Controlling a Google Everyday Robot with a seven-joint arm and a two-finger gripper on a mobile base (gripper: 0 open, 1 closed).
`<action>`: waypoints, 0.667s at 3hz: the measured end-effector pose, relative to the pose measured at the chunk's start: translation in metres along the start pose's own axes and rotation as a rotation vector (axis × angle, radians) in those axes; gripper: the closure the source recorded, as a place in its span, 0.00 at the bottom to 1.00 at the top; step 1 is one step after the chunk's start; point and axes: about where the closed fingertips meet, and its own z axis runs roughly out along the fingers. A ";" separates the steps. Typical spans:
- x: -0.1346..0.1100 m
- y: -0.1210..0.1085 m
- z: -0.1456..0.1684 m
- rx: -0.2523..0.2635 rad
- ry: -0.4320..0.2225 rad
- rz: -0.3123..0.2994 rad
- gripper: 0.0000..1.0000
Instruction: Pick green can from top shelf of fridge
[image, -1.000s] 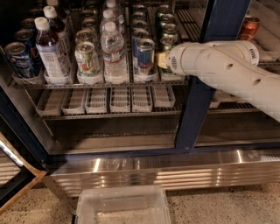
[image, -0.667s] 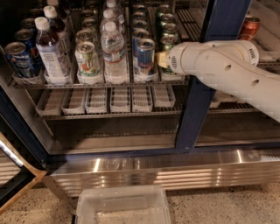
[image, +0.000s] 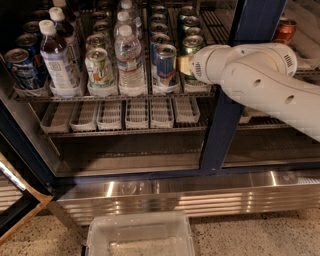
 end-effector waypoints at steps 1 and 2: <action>0.003 0.000 0.001 0.000 0.000 0.000 1.00; 0.008 0.000 -0.012 0.031 0.037 -0.043 1.00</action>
Offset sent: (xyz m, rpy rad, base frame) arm -0.0908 0.0321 0.0845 0.0247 -0.0650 -0.3384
